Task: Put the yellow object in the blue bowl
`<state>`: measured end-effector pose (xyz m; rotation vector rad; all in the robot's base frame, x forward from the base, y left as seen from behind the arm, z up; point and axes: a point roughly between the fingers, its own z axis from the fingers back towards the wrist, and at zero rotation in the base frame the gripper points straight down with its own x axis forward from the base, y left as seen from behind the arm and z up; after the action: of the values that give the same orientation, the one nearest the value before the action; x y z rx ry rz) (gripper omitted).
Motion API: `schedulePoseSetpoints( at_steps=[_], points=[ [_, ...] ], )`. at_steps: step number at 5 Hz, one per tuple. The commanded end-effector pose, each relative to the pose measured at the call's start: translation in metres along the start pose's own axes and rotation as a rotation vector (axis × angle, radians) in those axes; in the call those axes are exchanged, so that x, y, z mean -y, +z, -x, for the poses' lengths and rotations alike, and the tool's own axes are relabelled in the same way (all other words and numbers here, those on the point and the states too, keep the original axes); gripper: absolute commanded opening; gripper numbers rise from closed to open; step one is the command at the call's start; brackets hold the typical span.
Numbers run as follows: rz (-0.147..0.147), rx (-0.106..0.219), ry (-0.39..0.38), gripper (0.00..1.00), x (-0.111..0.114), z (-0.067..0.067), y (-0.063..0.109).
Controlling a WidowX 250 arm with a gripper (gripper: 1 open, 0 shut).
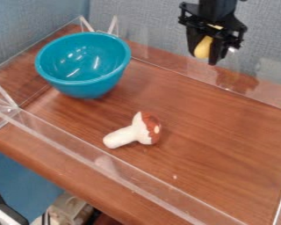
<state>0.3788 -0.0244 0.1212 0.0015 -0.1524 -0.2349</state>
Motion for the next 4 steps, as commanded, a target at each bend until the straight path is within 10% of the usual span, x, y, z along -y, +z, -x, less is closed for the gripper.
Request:
schedulePoseSetpoints(
  at_steps=[1,4],
  points=[
    [-0.005,0.067,0.015,0.0,-0.014,0.005,0.026],
    [0.03,0.05,-0.11,0.0,-0.002,0.0,0.018]
  ],
)
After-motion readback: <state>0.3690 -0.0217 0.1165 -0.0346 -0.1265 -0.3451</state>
